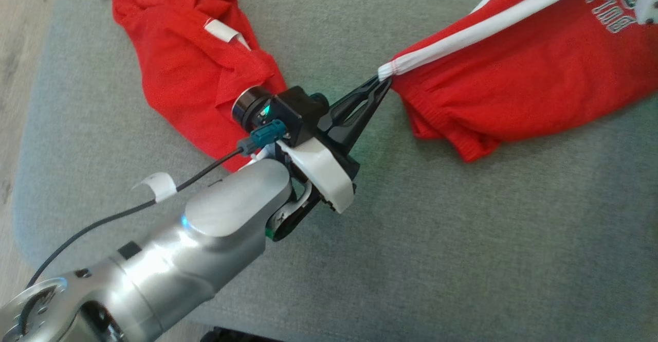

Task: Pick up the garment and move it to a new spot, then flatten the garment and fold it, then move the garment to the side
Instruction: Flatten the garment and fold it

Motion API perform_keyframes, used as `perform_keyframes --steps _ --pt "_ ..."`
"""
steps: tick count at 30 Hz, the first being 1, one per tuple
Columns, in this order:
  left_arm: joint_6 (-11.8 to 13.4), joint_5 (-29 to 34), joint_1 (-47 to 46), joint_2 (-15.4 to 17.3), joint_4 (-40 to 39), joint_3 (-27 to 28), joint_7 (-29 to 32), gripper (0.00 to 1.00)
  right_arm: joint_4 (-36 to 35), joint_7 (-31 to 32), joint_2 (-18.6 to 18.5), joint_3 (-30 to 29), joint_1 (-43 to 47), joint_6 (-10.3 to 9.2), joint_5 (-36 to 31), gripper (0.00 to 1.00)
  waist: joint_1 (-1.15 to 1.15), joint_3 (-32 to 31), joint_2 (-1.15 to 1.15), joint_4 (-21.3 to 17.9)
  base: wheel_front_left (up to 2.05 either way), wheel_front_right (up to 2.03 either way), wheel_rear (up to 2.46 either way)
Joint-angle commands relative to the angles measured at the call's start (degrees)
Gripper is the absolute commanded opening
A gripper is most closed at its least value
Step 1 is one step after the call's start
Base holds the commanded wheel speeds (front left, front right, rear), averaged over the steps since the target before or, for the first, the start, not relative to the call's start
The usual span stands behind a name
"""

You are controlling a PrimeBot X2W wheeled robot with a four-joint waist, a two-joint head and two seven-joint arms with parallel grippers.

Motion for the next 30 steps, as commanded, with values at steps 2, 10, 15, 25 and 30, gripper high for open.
perform_keyframes --steps 2,10,15,25,30 --pt "-0.37 0.35 -1.96 0.86 -0.58 2.26 -0.68 0.0 -1.1 -1.06 -0.25 -0.46 -2.37 -0.22 -1.61 0.23 -0.01 1.03 0.0 0.83 0.0 0.0 0.0" --pt "1.65 0.9 -1.7 1.09 2.0 4.28 -1.89 1.0 2.7 -5.93 0.39 -4.59 -4.19 -0.22 -4.52 1.0 -0.01 0.19 0.0 0.67 0.0 0.0 0.0" --pt "3.24 1.77 -1.03 2.64 3.26 6.25 -2.46 1.0 4.85 -10.77 1.38 -6.34 -3.75 -0.22 -2.73 1.0 -0.01 -2.93 0.0 -0.8 0.0 0.0 0.0" --pt "8.38 5.19 3.85 7.01 -0.54 17.68 -2.79 1.0 4.37 -24.65 6.84 -1.21 2.42 -0.22 10.27 1.0 -0.01 -11.09 0.0 -6.21 0.0 0.0 0.0" --pt "10.46 9.27 10.21 8.5 -4.38 24.47 -2.8 1.0 -1.98 -26.96 9.16 4.48 10.21 -0.22 18.62 1.0 -0.01 -15.15 0.0 -9.32 0.0 0.0 0.0"
